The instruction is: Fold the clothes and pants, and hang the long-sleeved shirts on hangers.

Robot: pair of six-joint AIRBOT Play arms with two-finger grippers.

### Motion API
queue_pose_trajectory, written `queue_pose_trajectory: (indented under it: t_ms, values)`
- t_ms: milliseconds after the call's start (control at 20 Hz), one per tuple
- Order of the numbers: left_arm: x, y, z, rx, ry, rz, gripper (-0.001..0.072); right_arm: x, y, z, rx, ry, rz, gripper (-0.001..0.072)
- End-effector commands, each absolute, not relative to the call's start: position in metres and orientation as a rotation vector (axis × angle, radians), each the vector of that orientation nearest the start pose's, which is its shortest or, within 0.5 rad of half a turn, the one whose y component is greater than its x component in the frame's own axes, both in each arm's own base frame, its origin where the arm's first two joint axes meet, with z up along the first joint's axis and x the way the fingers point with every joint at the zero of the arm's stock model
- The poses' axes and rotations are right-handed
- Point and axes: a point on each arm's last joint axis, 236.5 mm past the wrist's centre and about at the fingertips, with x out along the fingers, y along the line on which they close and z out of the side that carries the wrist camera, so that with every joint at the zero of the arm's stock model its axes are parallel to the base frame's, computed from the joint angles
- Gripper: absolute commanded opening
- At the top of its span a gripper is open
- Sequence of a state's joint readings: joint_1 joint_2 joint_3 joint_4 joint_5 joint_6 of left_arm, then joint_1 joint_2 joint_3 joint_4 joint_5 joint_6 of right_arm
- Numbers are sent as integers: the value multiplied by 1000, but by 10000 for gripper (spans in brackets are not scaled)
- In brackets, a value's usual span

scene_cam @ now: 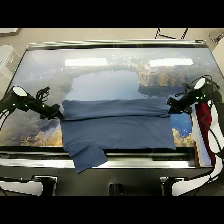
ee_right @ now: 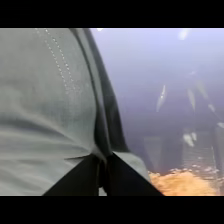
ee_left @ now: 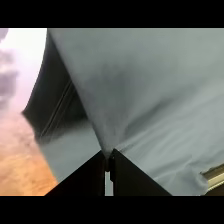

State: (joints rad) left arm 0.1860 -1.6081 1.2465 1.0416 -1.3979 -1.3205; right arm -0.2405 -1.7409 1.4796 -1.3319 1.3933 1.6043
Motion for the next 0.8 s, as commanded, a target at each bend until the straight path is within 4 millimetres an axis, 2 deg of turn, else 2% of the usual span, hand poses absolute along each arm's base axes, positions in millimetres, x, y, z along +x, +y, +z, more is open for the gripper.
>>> queue_pose_trajectory:
  t_ms: [0,100,250,350,400,450,500,600,650,750]
  values:
    - [350,-39,-68,-438,1649,-336,21,399,-51,-77,409,1632,-90,34]
    - [344,-40,-81,-452,1665,-321,20,394,-55,-80,392,1655,-104,34]
    - [339,-41,-99,-474,1667,-294,21,385,-46,-91,431,1688,-92,34]
    - [342,-45,-96,-503,1651,-304,33,380,-43,-92,440,1707,-86,45]
    - [345,-48,-89,-523,1643,-320,165,380,-44,-88,440,1701,-86,206]
    - [347,-47,-80,-538,1639,-333,402,380,-47,-79,448,1697,-82,410]
    - [349,-42,-66,-539,1632,-345,523,381,-52,-65,474,1687,-79,450]
    - [348,-26,-41,-548,1598,-336,523,372,-77,-36,534,1661,-119,512]
    - [338,-21,-32,-561,1599,-333,523,360,-87,-27,568,1672,-142,528]
    - [300,-27,-33,-569,1640,-366,523,327,-93,-22,604,1728,-143,638]
